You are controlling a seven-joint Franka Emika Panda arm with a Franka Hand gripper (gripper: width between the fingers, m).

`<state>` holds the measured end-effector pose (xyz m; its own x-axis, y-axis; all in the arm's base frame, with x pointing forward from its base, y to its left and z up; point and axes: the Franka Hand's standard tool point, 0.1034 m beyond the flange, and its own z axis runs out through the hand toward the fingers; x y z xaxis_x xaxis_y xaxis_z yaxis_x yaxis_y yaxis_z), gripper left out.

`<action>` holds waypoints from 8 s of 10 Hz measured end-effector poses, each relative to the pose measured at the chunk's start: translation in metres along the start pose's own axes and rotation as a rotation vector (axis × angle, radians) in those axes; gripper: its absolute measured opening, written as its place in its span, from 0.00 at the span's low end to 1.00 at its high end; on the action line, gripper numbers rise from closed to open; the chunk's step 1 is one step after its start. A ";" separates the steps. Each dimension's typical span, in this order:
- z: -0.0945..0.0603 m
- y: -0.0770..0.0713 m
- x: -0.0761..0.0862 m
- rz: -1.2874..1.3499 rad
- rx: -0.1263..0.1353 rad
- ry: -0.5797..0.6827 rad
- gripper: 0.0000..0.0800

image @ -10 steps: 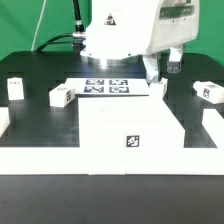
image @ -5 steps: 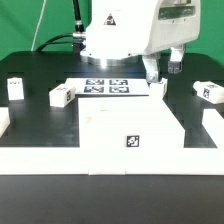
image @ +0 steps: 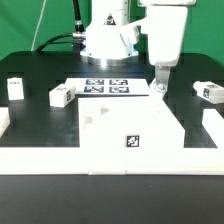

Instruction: Assemble one leg

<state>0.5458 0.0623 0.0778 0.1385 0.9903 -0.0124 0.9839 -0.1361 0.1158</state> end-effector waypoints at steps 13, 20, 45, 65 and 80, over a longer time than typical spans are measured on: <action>0.044 -0.067 -0.056 -0.152 0.114 0.000 0.81; 0.059 -0.078 -0.056 -0.144 0.140 0.004 0.55; 0.061 -0.053 0.015 -0.128 0.121 0.023 0.07; 0.013 -0.072 0.058 0.077 0.070 0.011 0.81; 0.013 -0.140 0.125 0.975 0.131 -0.038 0.81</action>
Offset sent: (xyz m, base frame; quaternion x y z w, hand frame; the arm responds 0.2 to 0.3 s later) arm 0.0000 0.0000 0.0000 0.0000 0.0000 0.0000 1.0000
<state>0.4273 0.2048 0.0475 0.8975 0.4410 -0.0022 0.4409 -0.8974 -0.0183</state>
